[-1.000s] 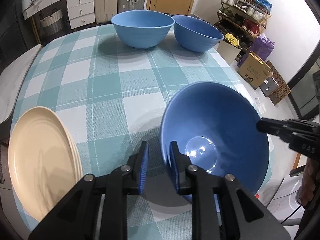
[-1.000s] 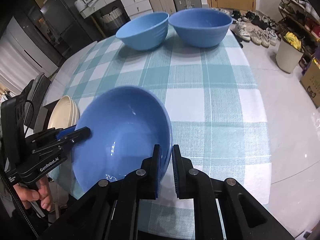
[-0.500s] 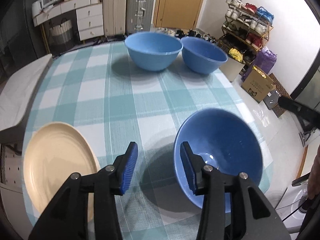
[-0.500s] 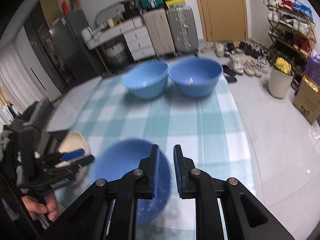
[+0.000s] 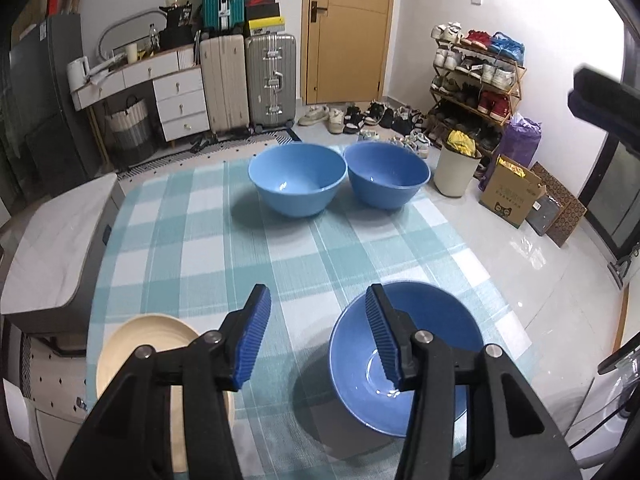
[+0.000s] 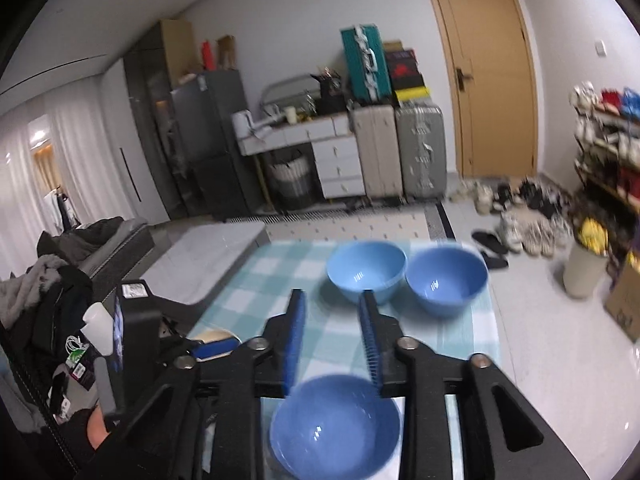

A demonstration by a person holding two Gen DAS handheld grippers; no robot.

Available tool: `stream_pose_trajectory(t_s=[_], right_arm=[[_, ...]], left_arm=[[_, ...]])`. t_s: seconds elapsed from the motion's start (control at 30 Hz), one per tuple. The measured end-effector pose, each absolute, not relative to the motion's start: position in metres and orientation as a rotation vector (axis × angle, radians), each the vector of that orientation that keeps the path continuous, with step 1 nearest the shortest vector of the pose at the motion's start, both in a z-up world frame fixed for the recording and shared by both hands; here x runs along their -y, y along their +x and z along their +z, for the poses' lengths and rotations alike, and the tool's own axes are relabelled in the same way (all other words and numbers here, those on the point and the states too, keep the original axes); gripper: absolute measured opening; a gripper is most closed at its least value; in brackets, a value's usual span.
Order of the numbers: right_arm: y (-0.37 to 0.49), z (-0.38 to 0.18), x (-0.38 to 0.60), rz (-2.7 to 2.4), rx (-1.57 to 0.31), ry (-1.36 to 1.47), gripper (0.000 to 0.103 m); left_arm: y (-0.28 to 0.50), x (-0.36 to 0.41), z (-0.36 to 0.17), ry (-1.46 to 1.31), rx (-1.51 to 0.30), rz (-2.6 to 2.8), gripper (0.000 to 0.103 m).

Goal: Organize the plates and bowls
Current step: 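Move both tools toward the two remaining blue bowls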

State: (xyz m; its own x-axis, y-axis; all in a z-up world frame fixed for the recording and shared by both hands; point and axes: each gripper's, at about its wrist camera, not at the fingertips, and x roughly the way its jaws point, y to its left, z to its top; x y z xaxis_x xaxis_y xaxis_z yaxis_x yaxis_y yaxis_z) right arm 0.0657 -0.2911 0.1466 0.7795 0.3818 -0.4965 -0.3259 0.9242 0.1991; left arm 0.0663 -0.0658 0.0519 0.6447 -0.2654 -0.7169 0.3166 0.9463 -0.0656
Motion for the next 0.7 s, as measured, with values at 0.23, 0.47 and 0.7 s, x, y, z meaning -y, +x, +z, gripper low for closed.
stream_pose_trajectory(t_s=[0.23, 0.47, 0.7], right_arm=[[0.083, 0.171, 0.279, 0.342, -0.498, 0.087, 0.083], [0.114, 0.174, 0.267, 0.327, -0.48, 0.033, 0.094], [0.161, 0.164, 0.26, 0.294, -0.512, 0.012, 0.094]], left_arm=[[0.077, 0.064, 0.066, 0.086, -0.76, -0.303, 0.085], [0.093, 0.061, 0.072, 0.116, -0.699, -0.259, 0.1], [0.127, 0.058, 0.06, 0.109, -0.72, -0.216, 0.103]])
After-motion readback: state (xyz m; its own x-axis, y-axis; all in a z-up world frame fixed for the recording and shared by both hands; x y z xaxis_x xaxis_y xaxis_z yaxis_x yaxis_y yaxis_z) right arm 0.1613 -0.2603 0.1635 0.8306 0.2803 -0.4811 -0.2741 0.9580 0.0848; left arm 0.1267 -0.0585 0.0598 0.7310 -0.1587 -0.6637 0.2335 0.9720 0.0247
